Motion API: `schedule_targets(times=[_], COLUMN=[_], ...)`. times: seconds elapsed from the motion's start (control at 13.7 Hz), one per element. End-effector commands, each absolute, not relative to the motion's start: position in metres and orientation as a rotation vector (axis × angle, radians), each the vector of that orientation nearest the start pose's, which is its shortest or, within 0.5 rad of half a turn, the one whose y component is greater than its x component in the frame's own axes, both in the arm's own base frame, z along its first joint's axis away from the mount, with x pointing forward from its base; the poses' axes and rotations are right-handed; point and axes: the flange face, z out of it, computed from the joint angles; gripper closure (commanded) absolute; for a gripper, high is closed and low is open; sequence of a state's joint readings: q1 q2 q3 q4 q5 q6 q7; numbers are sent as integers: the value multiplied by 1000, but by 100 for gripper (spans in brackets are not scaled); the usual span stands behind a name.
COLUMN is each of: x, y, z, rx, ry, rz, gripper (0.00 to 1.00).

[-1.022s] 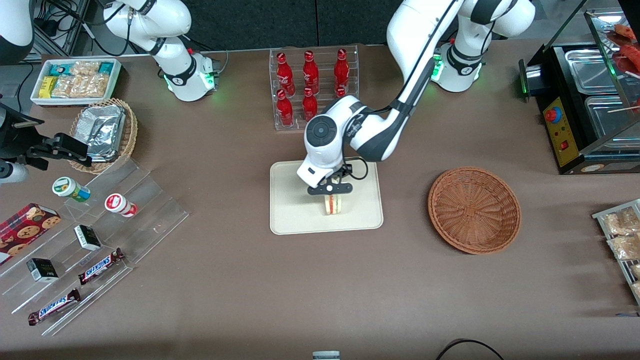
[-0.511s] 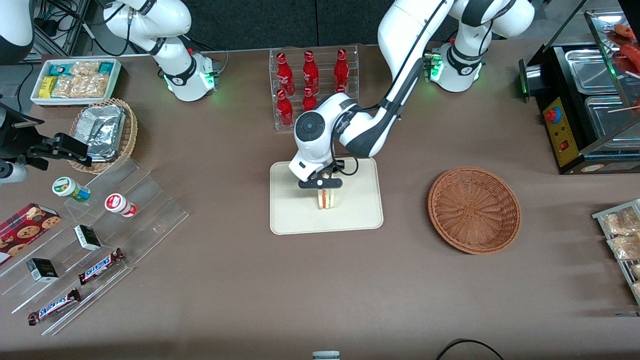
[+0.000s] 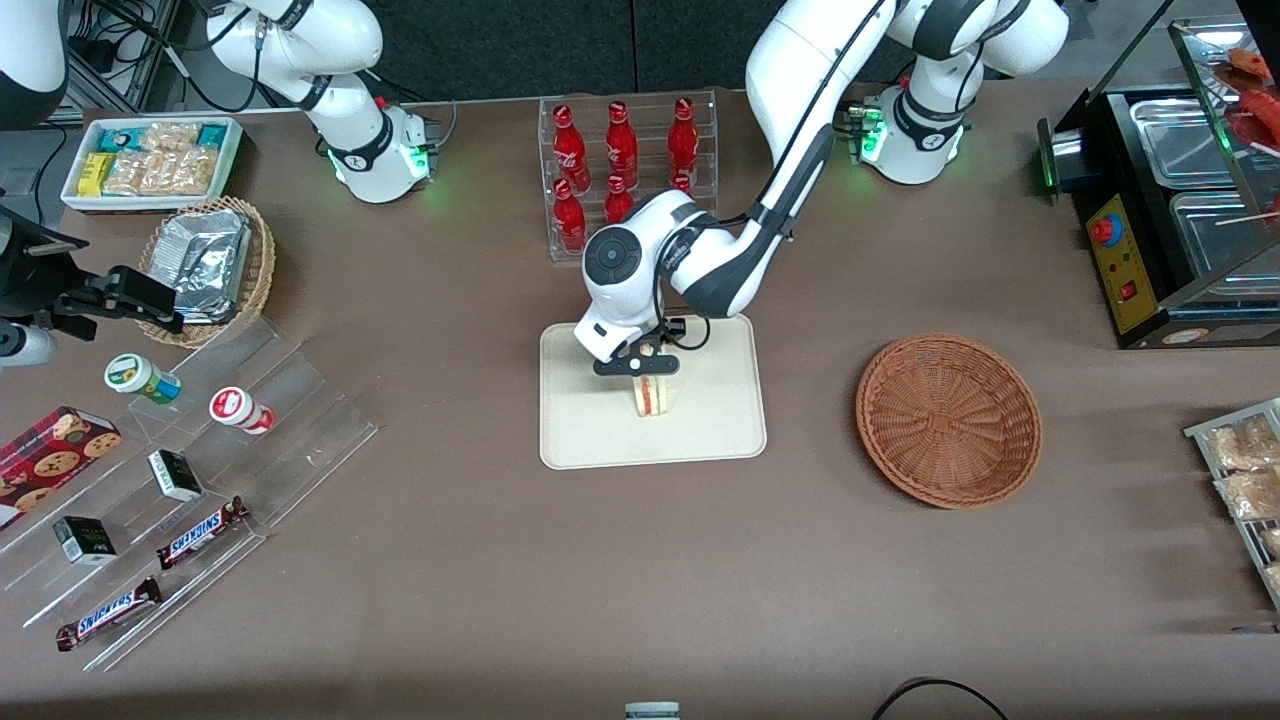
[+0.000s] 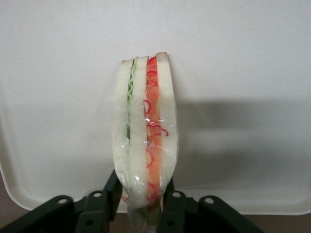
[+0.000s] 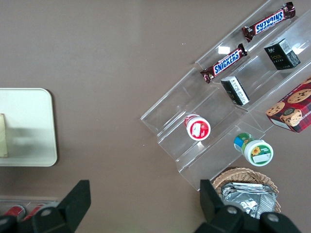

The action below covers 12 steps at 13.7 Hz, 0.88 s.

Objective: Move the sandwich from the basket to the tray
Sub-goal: 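Lower the sandwich upright onto the tray and open the left gripper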

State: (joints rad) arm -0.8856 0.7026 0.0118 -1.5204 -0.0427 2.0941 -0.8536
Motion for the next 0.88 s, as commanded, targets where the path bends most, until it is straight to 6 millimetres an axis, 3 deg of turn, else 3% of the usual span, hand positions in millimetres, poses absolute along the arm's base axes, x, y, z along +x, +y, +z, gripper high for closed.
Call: schedule_targets(times=[0.0,0.15,0.36,0.58,0.8], x=[449,454,484,516,534], y=[-536,-524,-476,-414,-346], z=[258,295,360,426,489], rx=[-3053,-3031,-2997,-3004,-3010], ry=[-36,-69,-192,-333,-453], rz=[144,166,152,149,158], gripper=[1,1,1,1,1])
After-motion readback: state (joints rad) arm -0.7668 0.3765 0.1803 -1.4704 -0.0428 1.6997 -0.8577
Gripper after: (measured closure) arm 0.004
